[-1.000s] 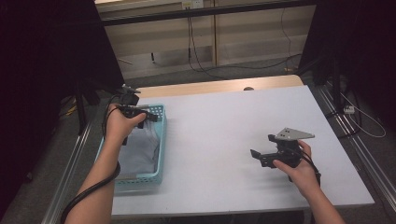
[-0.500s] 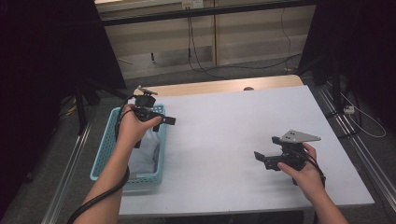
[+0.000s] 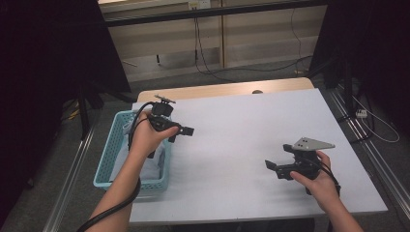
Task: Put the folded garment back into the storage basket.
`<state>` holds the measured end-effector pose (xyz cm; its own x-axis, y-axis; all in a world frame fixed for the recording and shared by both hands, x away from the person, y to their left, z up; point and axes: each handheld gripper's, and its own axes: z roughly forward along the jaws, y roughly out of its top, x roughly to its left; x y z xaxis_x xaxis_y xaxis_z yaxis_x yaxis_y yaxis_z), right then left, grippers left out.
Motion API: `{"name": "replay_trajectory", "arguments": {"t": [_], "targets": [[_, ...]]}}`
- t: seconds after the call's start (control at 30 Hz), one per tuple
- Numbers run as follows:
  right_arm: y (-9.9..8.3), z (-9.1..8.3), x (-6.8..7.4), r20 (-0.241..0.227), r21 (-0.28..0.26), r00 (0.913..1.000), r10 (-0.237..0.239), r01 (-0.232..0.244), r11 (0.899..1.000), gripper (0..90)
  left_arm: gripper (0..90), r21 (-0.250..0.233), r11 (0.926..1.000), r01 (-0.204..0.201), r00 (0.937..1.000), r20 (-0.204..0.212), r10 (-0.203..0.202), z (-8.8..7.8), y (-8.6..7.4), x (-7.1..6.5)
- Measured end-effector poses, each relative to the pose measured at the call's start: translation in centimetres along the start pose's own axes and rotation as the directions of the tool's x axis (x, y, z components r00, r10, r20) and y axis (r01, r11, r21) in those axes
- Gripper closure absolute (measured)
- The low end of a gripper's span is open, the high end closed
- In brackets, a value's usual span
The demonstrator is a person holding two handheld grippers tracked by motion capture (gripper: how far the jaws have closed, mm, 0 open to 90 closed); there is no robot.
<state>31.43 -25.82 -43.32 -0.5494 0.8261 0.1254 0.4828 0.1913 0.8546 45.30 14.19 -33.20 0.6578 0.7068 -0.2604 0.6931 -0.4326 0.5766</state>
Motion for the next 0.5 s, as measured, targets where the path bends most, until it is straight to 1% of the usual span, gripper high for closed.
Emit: {"name": "replay_trajectory", "arguments": {"t": [0.03, 0.1, 0.13, 0.27, 0.5], "targets": [[-0.1, 0.0, 0.0, 0.000, 0.002, 1.0000, -0.001, 0.001, 1.000, 6.5, 25.9, -0.006, 1.0000, 0.006, 1.0000, 0.002, -0.006, 0.1, 0.0, -0.2], [-0.2, -0.1, -0.1, 0.002, 0.006, 1.0000, 0.000, 0.000, 1.000, 6.6, 25.8, 0.001, 1.0000, -0.006, 1.0000, 0.006, 0.006, 0.3, -0.1, -0.3], [-0.2, -0.1, -0.1, 0.002, 0.008, 1.0000, -0.001, 0.001, 1.000, 6.6, 25.7, -0.002, 1.0000, -0.004, 1.0000, 0.009, 0.004, 0.4, -0.1, -0.4], [-0.3, -0.2, -0.1, 0.002, 0.009, 1.0000, 0.001, -0.001, 1.000, 6.6, 24.5, 0.000, 0.9999, -0.016, 0.9997, 0.019, 0.016, 0.7, -0.3, -0.9], [-0.4, -0.3, 0.1, -0.004, 0.018, 0.9999, -0.013, 0.013, 1.000, 6.6, 22.1, -0.001, 0.9983, -0.059, 0.9975, 0.038, 0.059, 0.9, -0.7, -2.2]]}}
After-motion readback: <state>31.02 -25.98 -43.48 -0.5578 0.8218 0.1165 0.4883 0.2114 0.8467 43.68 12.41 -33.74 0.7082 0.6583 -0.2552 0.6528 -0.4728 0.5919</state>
